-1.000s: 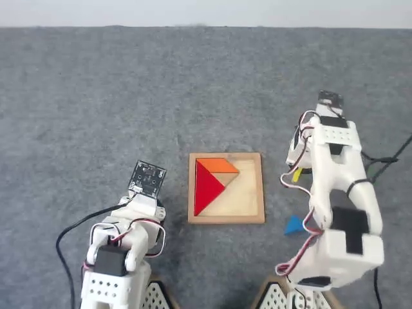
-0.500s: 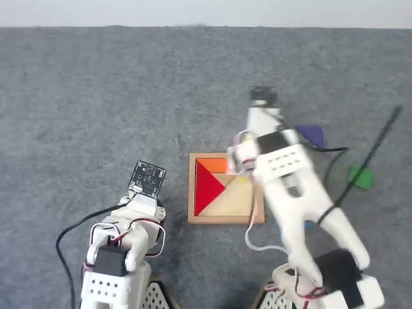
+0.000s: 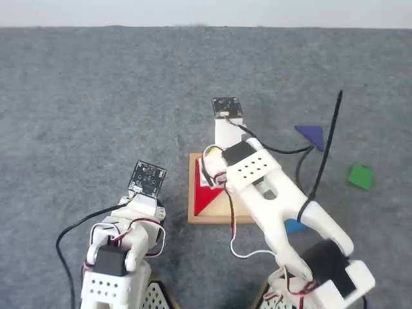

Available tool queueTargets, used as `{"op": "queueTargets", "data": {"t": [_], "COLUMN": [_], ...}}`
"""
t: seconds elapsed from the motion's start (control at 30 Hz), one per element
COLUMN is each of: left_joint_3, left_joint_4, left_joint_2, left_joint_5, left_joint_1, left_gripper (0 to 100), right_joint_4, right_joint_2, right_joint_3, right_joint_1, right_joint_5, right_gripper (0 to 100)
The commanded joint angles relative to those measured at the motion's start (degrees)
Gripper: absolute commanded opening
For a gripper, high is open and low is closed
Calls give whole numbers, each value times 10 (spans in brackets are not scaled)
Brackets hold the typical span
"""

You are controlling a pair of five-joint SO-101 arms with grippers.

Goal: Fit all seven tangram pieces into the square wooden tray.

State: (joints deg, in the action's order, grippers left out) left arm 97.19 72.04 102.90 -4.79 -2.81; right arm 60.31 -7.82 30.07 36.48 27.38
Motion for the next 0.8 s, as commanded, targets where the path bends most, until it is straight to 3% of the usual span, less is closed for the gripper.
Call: {"op": "queueTargets", "data": {"t": [0.0,0.33,0.77], "left_joint_3": [-7,-7,-7], "left_joint_4": [3,3,3], "left_joint_2": [12,12,12], "left_joint_5": [3,3,3], "left_joint_1": [3,3,3], "left_gripper": [13,13,13], "right_joint_4": [-26,-95,58], "right_joint_2": [-44,3,396], "right_joint_3": [-19,-114,-568], "right_joint_1": [-46,-99,-111], "right_joint_5": [8,-66,-107], "right_gripper": [33,33,32]}}
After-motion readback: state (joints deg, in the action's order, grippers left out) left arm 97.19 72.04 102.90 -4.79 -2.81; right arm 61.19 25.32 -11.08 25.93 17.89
